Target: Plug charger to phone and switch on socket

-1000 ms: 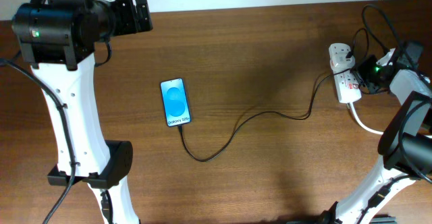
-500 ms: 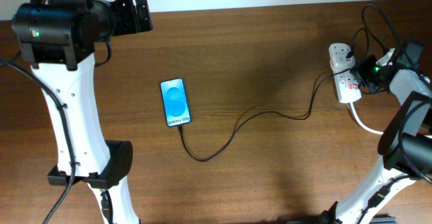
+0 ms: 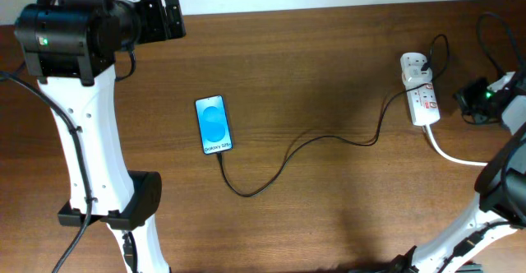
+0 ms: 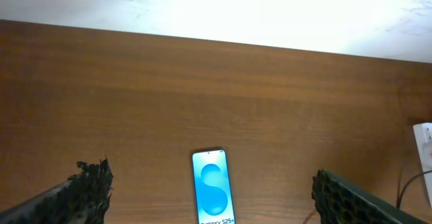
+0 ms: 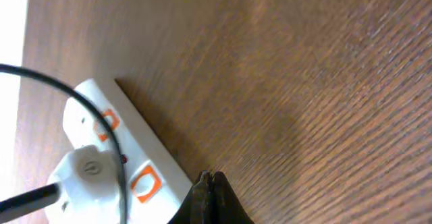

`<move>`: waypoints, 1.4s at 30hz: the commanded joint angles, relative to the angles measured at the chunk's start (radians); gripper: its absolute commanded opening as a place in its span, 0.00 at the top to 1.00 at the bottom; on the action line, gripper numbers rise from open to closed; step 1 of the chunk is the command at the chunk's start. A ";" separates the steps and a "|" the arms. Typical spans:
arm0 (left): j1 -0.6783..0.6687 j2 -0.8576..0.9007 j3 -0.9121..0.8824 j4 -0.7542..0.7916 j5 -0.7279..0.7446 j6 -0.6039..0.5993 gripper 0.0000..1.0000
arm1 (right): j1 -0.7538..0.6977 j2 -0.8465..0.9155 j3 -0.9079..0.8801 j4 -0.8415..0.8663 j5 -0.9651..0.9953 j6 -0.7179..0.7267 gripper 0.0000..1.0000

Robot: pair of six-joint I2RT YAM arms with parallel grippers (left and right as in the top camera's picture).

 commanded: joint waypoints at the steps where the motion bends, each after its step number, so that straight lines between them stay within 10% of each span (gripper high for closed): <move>1: 0.006 -0.014 0.010 -0.001 0.008 0.001 0.01 | 0.012 -0.075 0.020 -0.001 -0.043 -0.037 0.96; 42: 0.006 -0.014 0.010 -0.001 0.008 0.001 0.01 | 0.134 0.032 0.018 0.053 0.013 -0.055 0.96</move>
